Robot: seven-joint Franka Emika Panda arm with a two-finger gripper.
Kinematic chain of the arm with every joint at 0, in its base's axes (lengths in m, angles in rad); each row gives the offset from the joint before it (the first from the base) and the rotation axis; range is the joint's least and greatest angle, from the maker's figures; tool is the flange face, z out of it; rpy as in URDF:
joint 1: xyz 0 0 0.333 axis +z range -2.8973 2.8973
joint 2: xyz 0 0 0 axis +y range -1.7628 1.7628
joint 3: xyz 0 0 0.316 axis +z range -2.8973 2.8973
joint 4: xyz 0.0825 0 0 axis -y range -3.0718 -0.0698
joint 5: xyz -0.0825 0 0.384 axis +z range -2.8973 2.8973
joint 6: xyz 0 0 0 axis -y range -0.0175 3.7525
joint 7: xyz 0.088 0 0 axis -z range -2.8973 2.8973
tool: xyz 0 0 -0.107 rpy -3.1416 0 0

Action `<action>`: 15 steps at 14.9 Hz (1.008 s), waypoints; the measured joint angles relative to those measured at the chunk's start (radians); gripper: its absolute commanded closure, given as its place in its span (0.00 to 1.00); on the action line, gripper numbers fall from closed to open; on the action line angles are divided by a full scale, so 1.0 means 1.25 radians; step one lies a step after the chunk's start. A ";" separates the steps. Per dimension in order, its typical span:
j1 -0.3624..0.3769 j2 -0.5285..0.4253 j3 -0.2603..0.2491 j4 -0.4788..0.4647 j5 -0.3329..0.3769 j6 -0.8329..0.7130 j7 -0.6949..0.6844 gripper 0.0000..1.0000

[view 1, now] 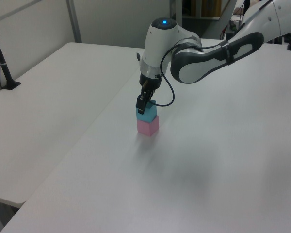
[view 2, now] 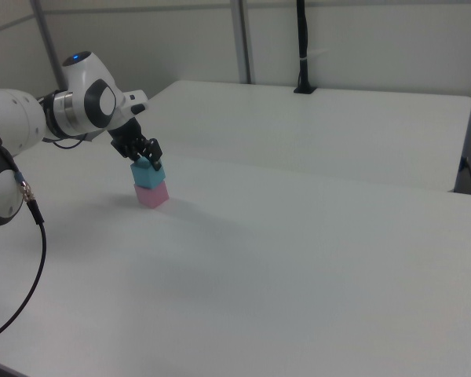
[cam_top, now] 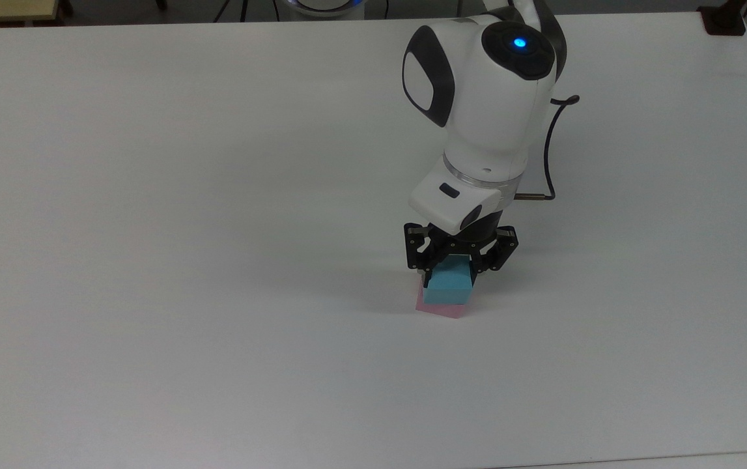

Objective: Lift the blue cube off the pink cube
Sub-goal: 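Close the gripper on the light-blue cube, then lift the light-blue cube off the pink cube and carry it away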

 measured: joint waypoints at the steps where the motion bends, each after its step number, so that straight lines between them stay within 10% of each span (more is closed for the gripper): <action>1: -0.001 -0.002 0.000 0.002 0.000 0.000 0.000 0.91; 6: -0.031 -0.129 -0.004 -0.035 0.000 -0.008 -0.033 0.88; 15: -0.275 -0.440 -0.123 -0.440 0.048 -0.032 -0.431 0.85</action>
